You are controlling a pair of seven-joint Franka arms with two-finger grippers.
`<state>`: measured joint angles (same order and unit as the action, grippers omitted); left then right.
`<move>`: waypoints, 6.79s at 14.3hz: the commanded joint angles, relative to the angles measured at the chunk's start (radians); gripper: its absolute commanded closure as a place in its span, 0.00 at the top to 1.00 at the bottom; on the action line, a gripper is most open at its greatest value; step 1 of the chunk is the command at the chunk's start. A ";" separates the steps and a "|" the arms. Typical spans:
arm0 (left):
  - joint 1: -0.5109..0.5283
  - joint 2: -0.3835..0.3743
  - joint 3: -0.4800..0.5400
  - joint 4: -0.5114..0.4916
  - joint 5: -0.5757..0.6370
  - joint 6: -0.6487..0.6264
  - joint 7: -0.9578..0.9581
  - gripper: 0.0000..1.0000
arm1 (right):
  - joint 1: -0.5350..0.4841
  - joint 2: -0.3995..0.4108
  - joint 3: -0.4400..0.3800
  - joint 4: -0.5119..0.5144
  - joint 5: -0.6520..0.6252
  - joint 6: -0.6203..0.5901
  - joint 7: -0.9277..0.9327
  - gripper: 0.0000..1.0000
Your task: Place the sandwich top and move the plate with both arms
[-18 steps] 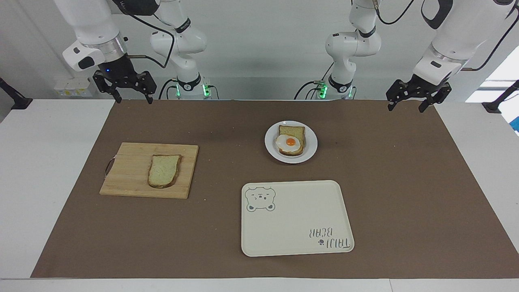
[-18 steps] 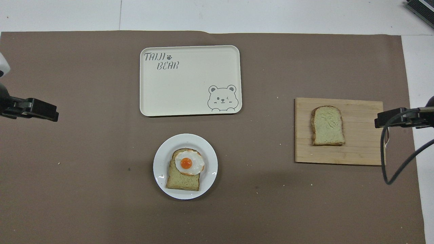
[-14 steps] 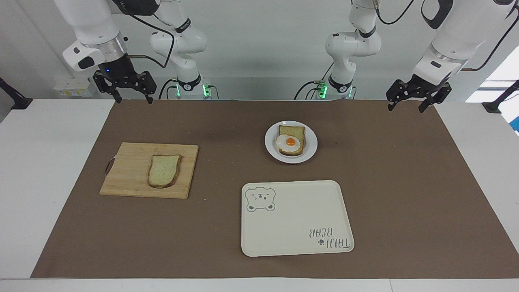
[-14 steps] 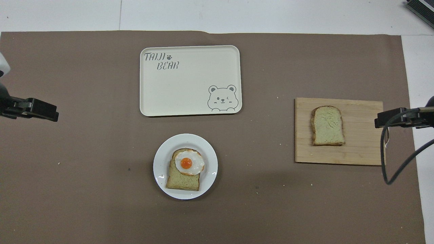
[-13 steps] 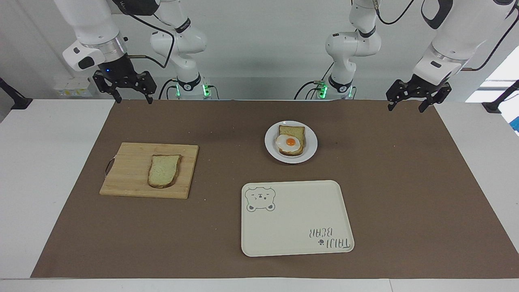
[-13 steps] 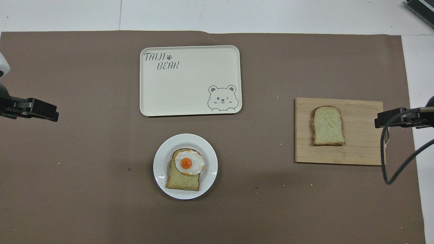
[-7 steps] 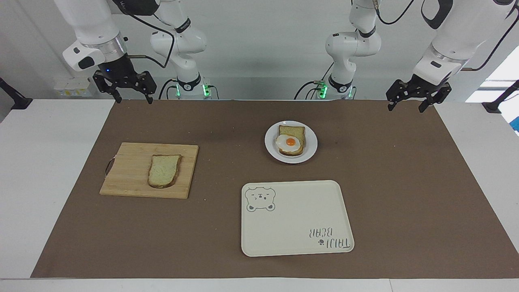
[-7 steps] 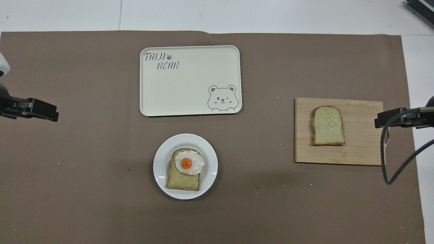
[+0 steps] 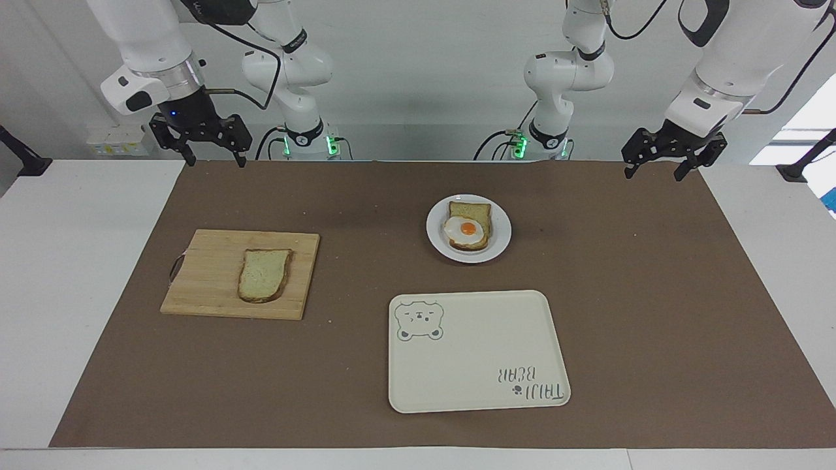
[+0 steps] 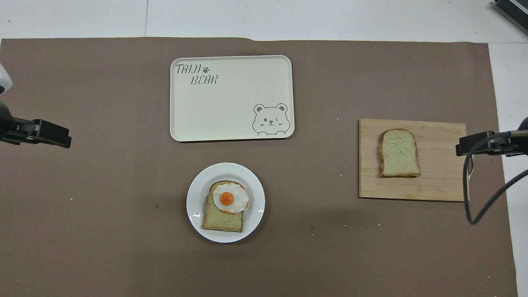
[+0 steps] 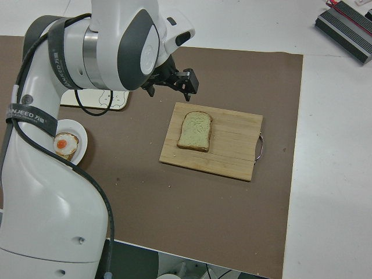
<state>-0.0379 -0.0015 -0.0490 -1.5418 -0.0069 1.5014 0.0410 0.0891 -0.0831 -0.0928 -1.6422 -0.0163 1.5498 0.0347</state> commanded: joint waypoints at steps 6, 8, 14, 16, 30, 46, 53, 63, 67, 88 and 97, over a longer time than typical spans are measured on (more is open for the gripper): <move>0.010 -0.021 -0.009 -0.015 0.021 -0.007 -0.007 1.00 | -0.009 -0.003 0.001 0.001 0.012 -0.005 -0.016 1.00; 0.010 -0.020 -0.009 -0.015 0.019 -0.007 -0.007 1.00 | -0.009 -0.004 0.001 0.001 0.012 -0.005 -0.016 1.00; 0.010 -0.021 -0.009 -0.015 0.021 -0.009 -0.007 1.00 | -0.009 -0.003 0.001 0.001 0.012 -0.005 -0.018 1.00; 0.010 -0.020 -0.009 -0.015 0.019 -0.009 -0.009 1.00 | -0.009 -0.003 0.001 -0.001 0.012 -0.005 -0.018 1.00; 0.010 -0.020 -0.008 -0.015 0.021 -0.009 -0.007 1.00 | -0.011 -0.024 -0.002 -0.060 0.022 0.079 -0.026 1.00; 0.010 -0.021 -0.009 -0.015 0.021 -0.007 -0.007 1.00 | -0.097 0.220 -0.002 -0.217 0.173 0.498 -0.298 1.00; 0.010 -0.021 -0.009 -0.015 0.021 -0.007 -0.007 1.00 | -0.149 0.339 -0.002 -0.286 0.344 0.656 -0.463 1.00; 0.010 -0.020 -0.009 -0.015 0.021 -0.009 -0.007 1.00 | -0.160 0.362 -0.004 -0.409 0.365 0.783 -0.555 0.84; 0.010 -0.021 -0.009 -0.015 0.021 -0.009 -0.007 1.00 | -0.158 0.362 -0.004 -0.409 0.366 0.782 -0.538 0.00; 0.010 -0.021 -0.008 -0.015 0.019 -0.007 -0.007 1.00 | -0.138 0.276 0.010 -0.205 0.365 0.371 -0.354 0.00; 0.010 -0.020 -0.008 -0.015 0.019 -0.009 -0.009 1.00 | -0.140 0.215 0.181 -0.160 0.366 0.240 -0.064 0.00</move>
<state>-0.0378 -0.0016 -0.0490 -1.5418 -0.0067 1.5005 0.0409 -0.0438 0.1577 0.0459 -1.8085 0.3321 1.8138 -0.1074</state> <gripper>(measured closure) 0.000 0.899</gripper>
